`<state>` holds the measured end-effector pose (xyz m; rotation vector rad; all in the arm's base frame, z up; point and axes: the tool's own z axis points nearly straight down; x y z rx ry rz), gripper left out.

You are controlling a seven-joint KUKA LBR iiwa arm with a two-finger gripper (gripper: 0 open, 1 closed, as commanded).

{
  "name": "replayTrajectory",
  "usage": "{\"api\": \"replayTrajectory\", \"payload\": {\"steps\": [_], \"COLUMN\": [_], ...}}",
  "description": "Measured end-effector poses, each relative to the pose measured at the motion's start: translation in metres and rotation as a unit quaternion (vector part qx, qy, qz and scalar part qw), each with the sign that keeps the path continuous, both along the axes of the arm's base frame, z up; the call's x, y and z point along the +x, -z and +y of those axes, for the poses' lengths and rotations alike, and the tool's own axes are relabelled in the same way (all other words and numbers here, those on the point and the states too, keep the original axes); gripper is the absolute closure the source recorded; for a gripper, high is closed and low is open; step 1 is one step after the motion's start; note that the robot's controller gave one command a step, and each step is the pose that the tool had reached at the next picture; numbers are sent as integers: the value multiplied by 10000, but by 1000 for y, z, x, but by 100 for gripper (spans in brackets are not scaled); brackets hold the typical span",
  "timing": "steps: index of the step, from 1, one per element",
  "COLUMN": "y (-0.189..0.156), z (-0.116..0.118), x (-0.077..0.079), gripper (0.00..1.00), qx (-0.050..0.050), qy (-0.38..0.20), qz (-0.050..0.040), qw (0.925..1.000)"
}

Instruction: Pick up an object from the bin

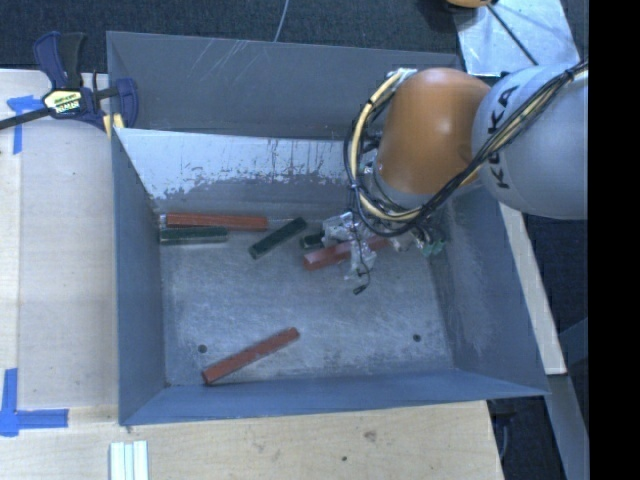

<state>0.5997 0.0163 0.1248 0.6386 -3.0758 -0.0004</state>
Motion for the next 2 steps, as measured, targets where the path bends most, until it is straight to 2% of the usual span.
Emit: {"api": "replayTrajectory", "payload": {"steps": [1,2], "y": [-20,-21], "z": [0,0], "x": [3,2], "gripper": [100,100], "qx": [0,0], "qy": [3,5], "qz": [-54,-32], "qw": [10000,10000]}}
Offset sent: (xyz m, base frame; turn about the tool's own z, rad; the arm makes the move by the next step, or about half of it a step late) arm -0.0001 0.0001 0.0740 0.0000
